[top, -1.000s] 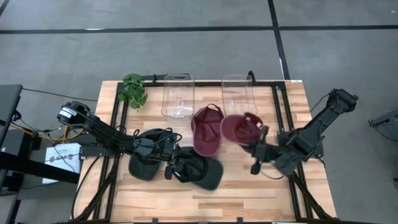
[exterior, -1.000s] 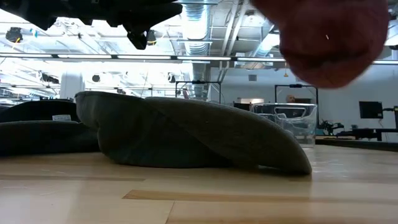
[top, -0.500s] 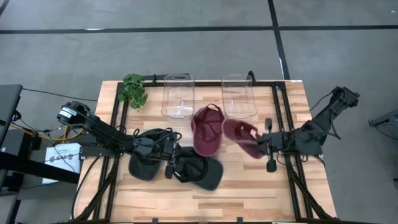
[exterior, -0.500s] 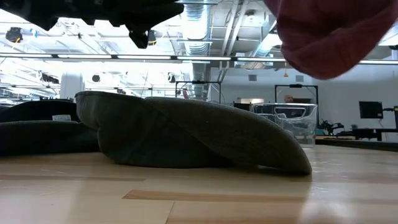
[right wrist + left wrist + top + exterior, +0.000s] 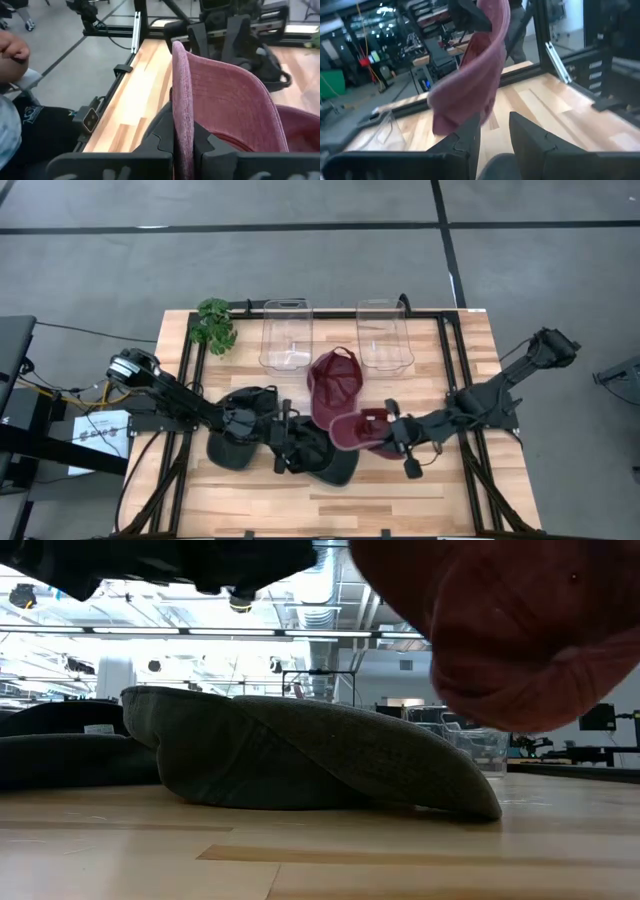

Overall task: Pick & Place hat
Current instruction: Put the right red cap into the right transparent bin

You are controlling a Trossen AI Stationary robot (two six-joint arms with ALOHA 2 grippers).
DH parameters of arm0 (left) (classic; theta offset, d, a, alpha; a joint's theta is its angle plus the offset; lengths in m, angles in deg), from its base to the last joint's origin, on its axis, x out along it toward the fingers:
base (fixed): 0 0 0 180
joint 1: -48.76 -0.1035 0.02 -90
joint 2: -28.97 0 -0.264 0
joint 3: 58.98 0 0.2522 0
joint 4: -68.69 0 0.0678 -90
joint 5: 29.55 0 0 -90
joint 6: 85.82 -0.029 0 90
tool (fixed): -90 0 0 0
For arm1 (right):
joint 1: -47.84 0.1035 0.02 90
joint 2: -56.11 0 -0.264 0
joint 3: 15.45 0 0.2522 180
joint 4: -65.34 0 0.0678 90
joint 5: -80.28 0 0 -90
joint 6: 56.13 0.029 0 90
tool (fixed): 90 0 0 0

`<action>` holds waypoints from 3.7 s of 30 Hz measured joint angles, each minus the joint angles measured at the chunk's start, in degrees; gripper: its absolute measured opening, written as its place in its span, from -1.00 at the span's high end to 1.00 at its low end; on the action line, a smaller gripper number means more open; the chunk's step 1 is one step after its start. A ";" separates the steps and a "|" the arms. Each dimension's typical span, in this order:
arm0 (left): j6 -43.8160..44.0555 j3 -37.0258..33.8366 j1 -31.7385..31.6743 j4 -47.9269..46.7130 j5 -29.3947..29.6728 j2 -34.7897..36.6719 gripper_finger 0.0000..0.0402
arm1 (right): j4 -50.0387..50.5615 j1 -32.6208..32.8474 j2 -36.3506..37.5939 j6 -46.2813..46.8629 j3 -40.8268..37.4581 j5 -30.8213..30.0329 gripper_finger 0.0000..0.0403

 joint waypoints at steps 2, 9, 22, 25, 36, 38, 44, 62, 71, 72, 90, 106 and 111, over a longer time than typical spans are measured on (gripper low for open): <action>-2.23 1.91 0.00 0.16 0.02 -2.10 0.49 | -0.77 -0.92 -1.47 0.02 0.00 1.57 0.99; -5.72 4.05 0.04 -0.11 1.75 -4.17 0.49 | -3.67 -2.32 -4.75 0.38 0.00 7.35 0.98; -5.75 4.09 0.14 0.37 2.14 -4.09 0.49 | -3.07 -1.56 -5.28 2.65 0.02 7.79 0.99; -5.74 4.36 0.09 1.19 2.37 -3.85 0.49 | -2.08 -0.93 -5.43 3.30 -0.02 8.02 0.98; -5.74 4.29 0.13 0.69 1.64 -3.89 0.49 | -1.53 -2.32 -5.41 2.94 -0.02 3.33 0.98; -5.72 4.29 0.13 0.46 1.46 -3.89 0.49 | -0.97 -2.88 -5.41 2.91 -0.02 3.25 0.98; -5.42 4.23 0.13 -2.09 1.46 -3.96 0.49 | -0.18 -3.37 -5.39 2.91 -0.02 3.12 0.98; -4.00 4.21 -0.11 -1.07 1.69 -3.96 0.49 | -4.81 -11.06 -5.39 1.49 -0.09 13.07 0.99; 3.46 3.97 -2.89 1.66 2.06 -4.01 0.61 | -6.38 -13.21 -5.18 -0.91 -0.11 15.34 0.94; 4.04 3.96 -3.09 1.76 0.97 -4.05 0.67 | -6.48 -13.21 -5.17 -1.46 -0.11 15.30 0.92; 4.34 4.34 -3.30 4.24 -4.55 -3.96 0.94 | -1.03 -12.47 -1.43 -4.82 2.47 15.14 0.30; 5.09 4.19 -0.92 3.28 -4.26 0.07 0.94 | 18.06 -8.13 18.38 4.25 4.22 -6.05 0.28; 5.19 4.16 2.21 5.39 -4.31 5.78 0.94 | 30.14 -8.48 23.13 11.42 4.18 -33.24 0.32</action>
